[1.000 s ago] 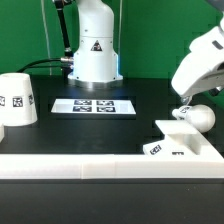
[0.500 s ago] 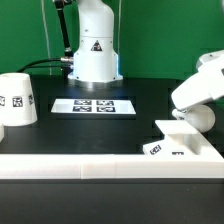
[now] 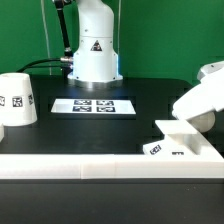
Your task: Assemble lamp
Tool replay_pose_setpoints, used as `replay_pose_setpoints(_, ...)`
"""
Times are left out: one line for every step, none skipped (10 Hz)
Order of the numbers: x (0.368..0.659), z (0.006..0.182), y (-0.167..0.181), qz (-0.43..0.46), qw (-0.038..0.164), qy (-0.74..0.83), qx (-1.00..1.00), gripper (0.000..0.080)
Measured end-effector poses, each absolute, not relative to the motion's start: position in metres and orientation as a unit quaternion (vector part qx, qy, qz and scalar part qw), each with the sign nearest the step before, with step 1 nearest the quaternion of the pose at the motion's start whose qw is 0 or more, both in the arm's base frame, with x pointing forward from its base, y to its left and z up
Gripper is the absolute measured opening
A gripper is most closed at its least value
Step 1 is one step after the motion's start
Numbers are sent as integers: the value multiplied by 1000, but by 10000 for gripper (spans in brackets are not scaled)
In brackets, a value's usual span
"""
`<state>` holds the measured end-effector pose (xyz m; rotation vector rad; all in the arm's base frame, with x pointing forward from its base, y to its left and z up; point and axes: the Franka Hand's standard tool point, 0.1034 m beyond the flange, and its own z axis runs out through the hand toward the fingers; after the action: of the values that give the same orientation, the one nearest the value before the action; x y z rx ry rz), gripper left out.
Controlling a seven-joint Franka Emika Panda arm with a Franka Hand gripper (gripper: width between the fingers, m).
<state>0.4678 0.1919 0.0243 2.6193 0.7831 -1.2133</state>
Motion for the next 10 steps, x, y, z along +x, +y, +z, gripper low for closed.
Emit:
replay_pose_setpoints(466,20,192,-405,75,261,873,698)
replay_pose_setpoints(465,18,193,-406,76,262,872,698)
replay_pose_setpoints(464,17,193,-408,76,262,872,698)
replay_pose_setpoints(464,17,193,-408,75,262,872,698)
replay_pose_setpoints(464,17,193,-408,75,261,872,698)
replay_pose_setpoints(464,17,192,-408,75,261,872,608)
replay_pose_setpoints(464,17,192,-408,75,260,872,576)
replay_pose_setpoints(464,17,191,-408,75,260,872,576)
replay_pose_setpoints(465,17,191,-408,74,260,872,576)
replay_pose_setpoints(466,17,189,-408,73,258,873,576)
